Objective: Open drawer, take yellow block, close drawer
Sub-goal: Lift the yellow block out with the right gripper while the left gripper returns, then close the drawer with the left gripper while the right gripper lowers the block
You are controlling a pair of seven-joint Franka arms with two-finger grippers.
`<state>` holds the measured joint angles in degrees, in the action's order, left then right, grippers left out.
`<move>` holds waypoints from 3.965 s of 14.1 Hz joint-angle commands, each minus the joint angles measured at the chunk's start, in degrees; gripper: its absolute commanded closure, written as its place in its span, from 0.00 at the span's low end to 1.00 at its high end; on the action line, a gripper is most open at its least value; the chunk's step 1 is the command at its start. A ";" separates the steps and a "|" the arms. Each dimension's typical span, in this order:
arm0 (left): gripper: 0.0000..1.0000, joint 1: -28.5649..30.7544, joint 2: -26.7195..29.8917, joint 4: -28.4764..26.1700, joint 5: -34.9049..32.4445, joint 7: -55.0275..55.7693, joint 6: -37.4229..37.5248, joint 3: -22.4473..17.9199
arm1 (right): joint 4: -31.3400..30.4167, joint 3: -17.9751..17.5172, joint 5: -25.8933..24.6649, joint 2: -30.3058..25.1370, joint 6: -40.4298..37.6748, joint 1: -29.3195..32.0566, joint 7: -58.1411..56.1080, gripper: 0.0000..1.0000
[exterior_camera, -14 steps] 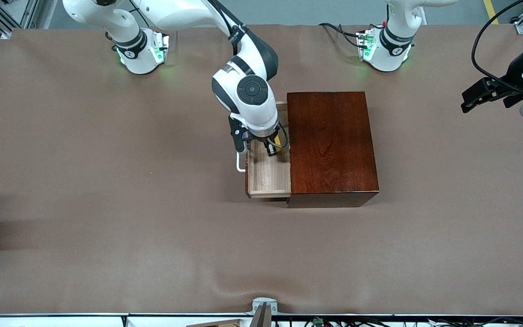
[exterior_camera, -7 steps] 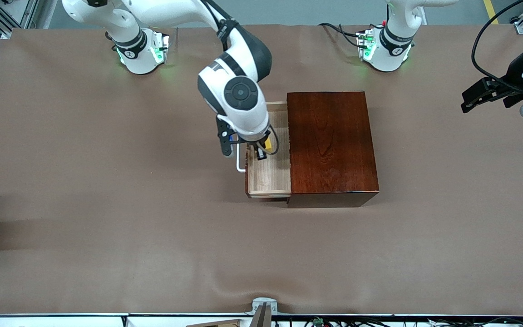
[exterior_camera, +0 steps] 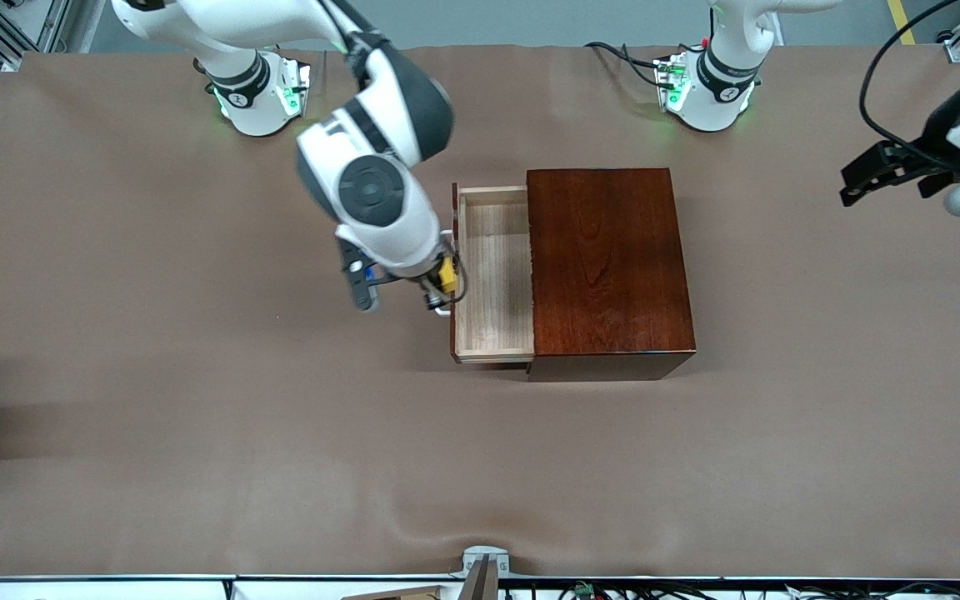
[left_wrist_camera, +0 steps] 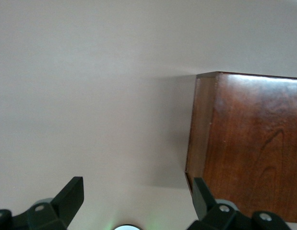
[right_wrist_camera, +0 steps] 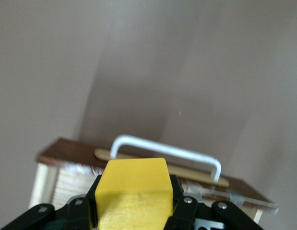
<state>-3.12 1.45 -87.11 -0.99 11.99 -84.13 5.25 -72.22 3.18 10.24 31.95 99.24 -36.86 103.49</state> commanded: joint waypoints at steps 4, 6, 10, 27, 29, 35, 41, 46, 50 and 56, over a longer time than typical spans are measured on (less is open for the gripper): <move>0.00 -1.27 -3.45 3.34 0.20 11.52 0.20 10.45 | -0.46 -0.72 2.33 -3.03 -8.53 12.14 -21.18 1.00; 0.00 -3.11 -7.31 5.80 0.11 21.70 -0.76 15.29 | -1.34 -0.54 2.33 -3.56 -11.78 15.83 -30.06 1.00; 0.00 -13.20 -17.07 12.40 -0.15 41.48 -5.14 17.07 | -4.41 -0.54 2.16 -3.21 -11.97 22.78 -48.92 1.00; 0.00 -55.24 -49.61 26.82 -2.52 98.81 -42.76 -9.29 | -38.58 -0.37 -7.41 -6.10 22.88 37.29 -99.86 1.00; 0.00 -55.50 -51.10 26.73 -2.61 101.29 -43.40 -9.47 | -42.81 -0.28 -7.69 -6.63 29.84 37.47 -103.38 1.00; 0.00 -55.50 -53.65 25.94 -3.05 108.06 -41.99 -9.65 | -48.36 -0.19 -9.79 -6.63 39.26 37.29 -103.75 1.00; 0.00 -55.15 -53.83 25.85 -3.14 107.89 -37.08 -11.22 | -48.45 -0.19 -9.80 -6.46 39.10 37.29 -103.40 0.89; 0.00 -53.31 -52.87 25.85 -3.75 107.54 -30.41 -11.67 | -47.49 -0.28 -9.71 -6.46 38.31 37.21 -98.48 0.01; 0.00 -51.29 -51.90 25.85 -4.37 107.54 -26.88 -11.76 | -43.02 -0.37 -9.62 -6.72 30.16 37.12 -98.30 0.00; 0.00 -49.44 -51.90 25.41 -4.46 107.71 -19.68 -11.76 | -35.46 -1.16 -9.53 -8.74 18.37 36.50 -99.00 0.00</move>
<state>-53.81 -51.03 -61.57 -2.57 119.99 -107.24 -5.89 -109.91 2.68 1.17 25.25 121.51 -0.24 3.95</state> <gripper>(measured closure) 0.000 0.000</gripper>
